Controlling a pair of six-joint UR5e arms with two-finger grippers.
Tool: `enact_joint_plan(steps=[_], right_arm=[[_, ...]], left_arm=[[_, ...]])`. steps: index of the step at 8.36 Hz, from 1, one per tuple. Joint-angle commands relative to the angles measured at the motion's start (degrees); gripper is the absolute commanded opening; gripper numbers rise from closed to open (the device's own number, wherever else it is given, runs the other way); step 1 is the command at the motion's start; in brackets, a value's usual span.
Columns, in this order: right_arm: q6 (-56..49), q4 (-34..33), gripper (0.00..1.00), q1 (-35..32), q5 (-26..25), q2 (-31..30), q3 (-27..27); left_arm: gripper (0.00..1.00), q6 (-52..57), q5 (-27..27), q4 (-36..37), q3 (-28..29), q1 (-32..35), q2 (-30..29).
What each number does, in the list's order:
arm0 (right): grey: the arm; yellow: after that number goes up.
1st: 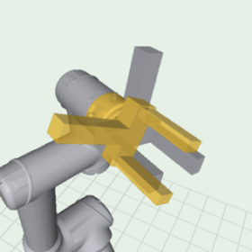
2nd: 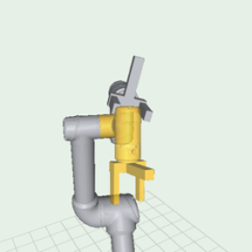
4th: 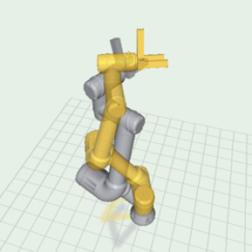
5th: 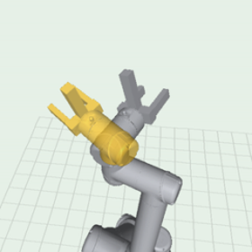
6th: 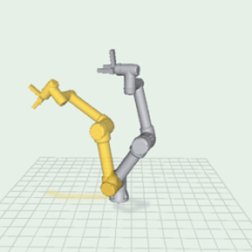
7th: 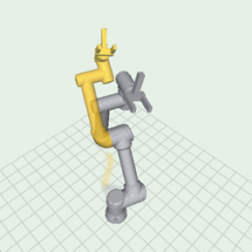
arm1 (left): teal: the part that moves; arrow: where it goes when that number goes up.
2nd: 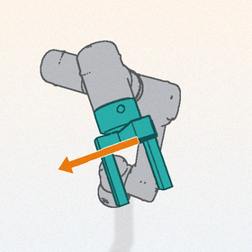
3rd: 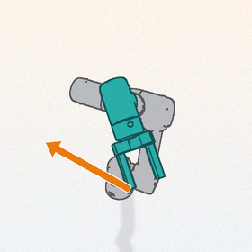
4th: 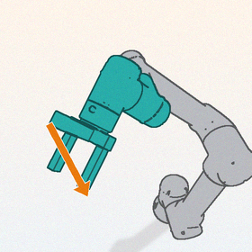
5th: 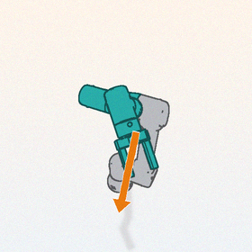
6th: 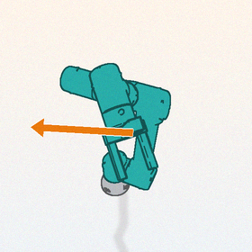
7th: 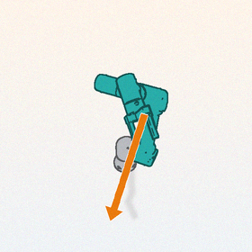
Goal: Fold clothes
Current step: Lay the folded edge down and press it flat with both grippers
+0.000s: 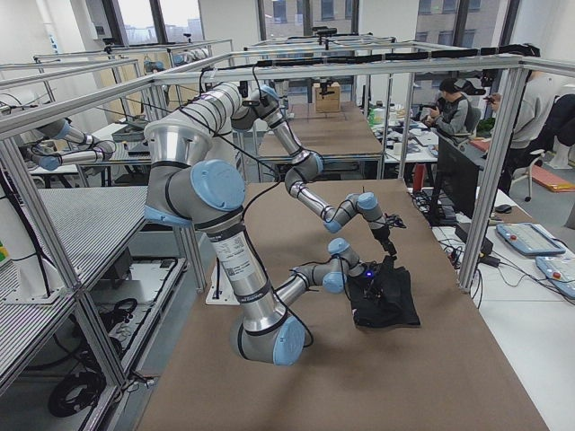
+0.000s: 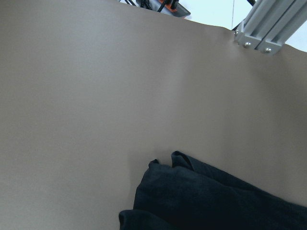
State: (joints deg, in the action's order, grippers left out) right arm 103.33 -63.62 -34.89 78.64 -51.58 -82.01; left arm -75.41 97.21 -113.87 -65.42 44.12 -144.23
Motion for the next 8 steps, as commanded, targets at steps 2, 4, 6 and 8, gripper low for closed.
enact_joint_plan(steps=[2,4,6,8], right_arm=[[-2.1,1.9,0.00,-5.4,0.3,8.7,14.3],[-4.5,5.5,0.04,-6.6,0.2,9.0,18.6],[-4.8,5.4,0.79,-8.1,-0.2,9.2,19.9],[-10.9,5.4,0.94,-9.1,0.0,11.0,19.4]], left_arm=[[1.00,0.0,-0.1,0.1,-0.1,0.1,0.0],[1.00,0.0,-0.1,0.2,-1.0,0.0,0.7],[1.00,0.0,-0.2,0.4,-2.6,0.0,1.8],[1.00,-0.1,0.4,0.7,-4.1,0.1,2.0]])
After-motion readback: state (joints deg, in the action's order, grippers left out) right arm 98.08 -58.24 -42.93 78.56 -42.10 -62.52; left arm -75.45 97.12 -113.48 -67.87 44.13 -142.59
